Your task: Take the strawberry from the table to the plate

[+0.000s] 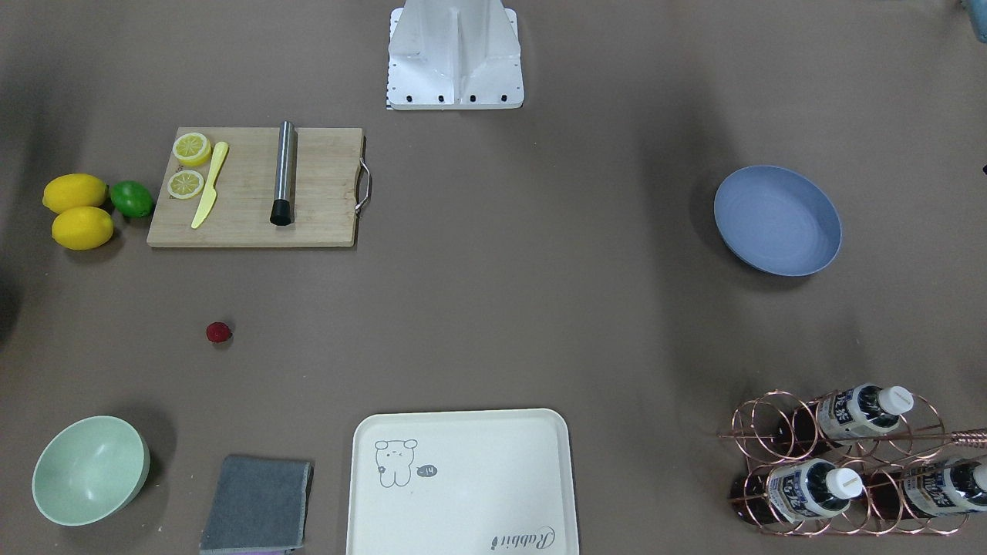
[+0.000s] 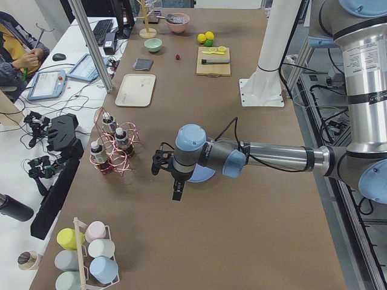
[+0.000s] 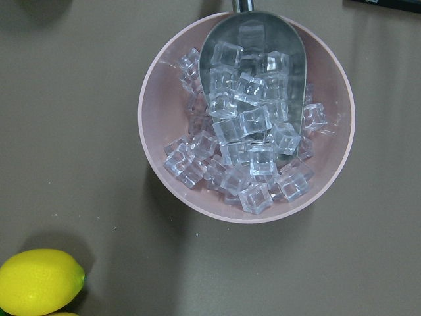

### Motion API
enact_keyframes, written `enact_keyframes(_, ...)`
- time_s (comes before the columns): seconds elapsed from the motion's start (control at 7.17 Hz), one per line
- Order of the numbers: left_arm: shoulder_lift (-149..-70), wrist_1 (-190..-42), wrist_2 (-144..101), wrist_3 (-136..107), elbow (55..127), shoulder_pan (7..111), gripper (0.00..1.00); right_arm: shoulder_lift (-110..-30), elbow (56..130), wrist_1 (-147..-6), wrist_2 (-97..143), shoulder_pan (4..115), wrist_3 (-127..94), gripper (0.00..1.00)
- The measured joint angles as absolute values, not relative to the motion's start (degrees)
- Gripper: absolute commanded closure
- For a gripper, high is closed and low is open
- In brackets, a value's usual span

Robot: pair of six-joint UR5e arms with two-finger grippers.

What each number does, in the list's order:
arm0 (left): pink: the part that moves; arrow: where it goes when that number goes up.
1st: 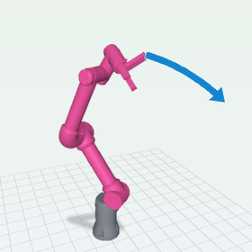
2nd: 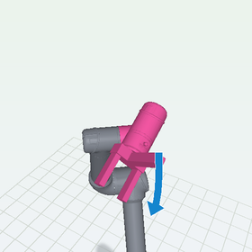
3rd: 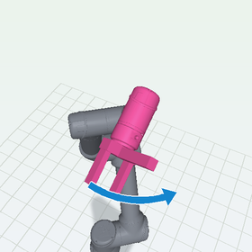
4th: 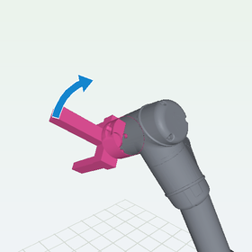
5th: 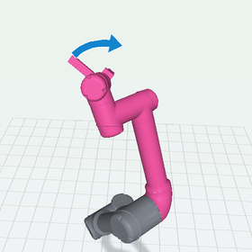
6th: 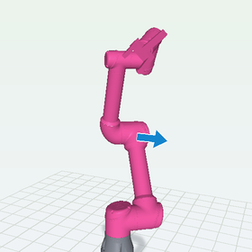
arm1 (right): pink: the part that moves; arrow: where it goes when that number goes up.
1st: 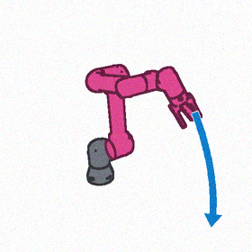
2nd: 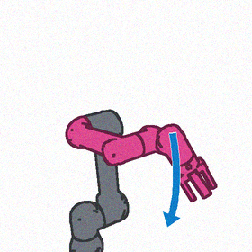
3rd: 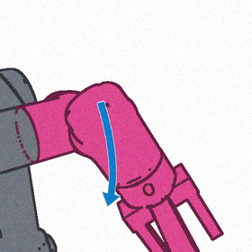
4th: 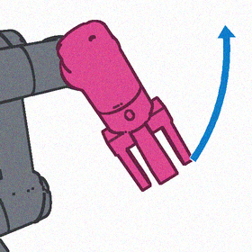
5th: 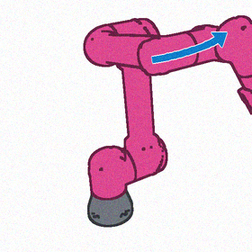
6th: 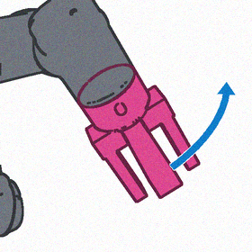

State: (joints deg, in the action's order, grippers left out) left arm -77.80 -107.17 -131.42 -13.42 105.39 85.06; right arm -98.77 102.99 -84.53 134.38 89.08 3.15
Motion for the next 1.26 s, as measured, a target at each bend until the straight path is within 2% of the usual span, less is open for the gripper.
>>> enact_keyframes(1.26, -76.70, -110.45, -132.31, -15.25, 105.05, 78.64, 0.02, -97.43, 102.93, -84.13, 133.00, 88.50, -8.50, 0.00)
